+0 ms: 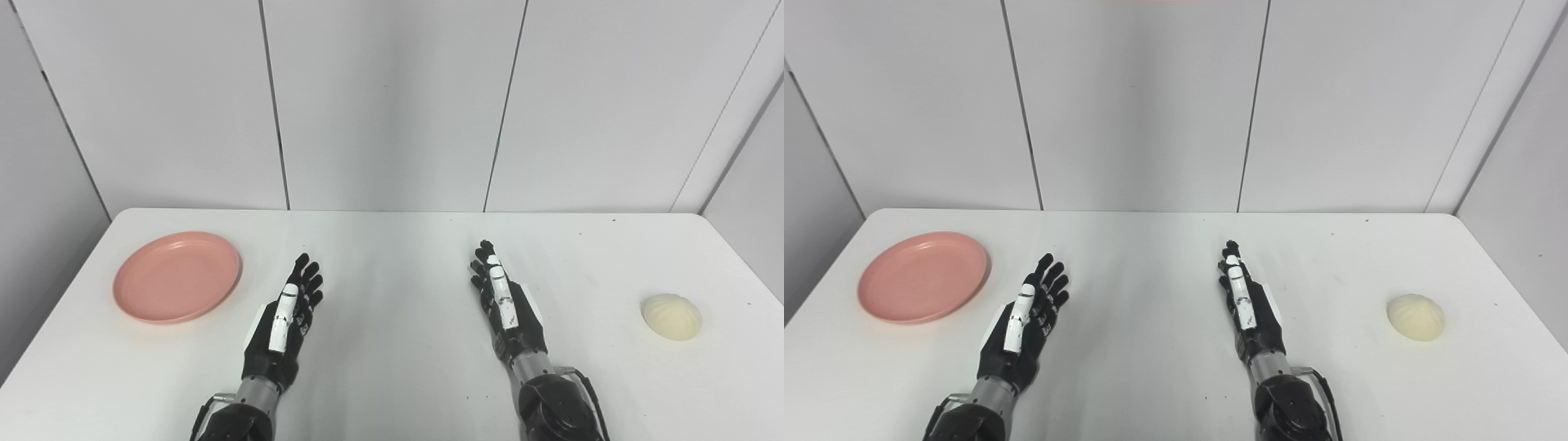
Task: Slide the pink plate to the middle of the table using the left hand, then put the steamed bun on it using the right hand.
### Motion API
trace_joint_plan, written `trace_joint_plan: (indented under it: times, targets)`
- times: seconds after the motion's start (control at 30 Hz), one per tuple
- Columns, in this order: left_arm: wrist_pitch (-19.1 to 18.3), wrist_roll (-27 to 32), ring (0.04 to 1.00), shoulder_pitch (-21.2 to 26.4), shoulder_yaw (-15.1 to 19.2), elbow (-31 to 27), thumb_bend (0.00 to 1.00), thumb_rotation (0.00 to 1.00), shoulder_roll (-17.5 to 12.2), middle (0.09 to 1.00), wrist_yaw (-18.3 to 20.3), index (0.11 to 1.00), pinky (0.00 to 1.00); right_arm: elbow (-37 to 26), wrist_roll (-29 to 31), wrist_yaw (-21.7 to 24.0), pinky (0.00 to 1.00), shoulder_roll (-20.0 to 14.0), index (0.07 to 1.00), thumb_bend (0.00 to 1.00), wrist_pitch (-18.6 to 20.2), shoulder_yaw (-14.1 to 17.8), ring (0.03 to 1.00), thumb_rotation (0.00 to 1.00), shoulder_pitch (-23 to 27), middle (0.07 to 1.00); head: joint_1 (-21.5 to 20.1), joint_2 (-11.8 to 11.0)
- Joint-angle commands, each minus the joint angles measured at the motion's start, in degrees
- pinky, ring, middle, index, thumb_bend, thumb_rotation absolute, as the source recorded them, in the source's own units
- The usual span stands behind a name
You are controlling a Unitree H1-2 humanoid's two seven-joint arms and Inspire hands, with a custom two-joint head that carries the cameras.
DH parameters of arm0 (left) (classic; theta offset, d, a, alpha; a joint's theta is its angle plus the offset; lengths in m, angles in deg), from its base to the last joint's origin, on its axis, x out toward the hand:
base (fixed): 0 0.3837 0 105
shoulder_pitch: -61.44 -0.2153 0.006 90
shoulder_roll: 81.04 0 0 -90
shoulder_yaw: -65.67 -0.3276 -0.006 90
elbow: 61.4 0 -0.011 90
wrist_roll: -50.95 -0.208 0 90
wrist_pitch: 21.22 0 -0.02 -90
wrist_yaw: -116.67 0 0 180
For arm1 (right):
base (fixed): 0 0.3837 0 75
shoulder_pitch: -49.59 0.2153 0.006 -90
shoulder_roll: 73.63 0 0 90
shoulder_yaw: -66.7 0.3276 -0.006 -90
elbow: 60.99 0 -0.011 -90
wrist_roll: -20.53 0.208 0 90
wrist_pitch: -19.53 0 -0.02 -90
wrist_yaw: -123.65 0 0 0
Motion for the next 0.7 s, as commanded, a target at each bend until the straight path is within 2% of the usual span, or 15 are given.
trace_joint_plan:
  times: [0.0,0.67]
  targets:
    - [-2.7,0.0,0.994,-3.8,0.1,4.7,0.4,1.0,-0.5,1.0,-0.3,1.0,1.0,3.3,0.0,0.5,1.0,0.5,1.0,0.18,-0.7,-0.2,1.0,1.0,-2.8,1.0,0.0,0.1]
    - [-2.7,0.1,0.995,-3.8,0.1,4.7,0.4,1.0,-0.4,1.0,-0.2,1.0,1.0,3.4,0.4,0.6,1.0,0.5,1.0,0.17,-0.4,-0.1,1.0,1.0,-2.7,1.0,0.1,0.1]
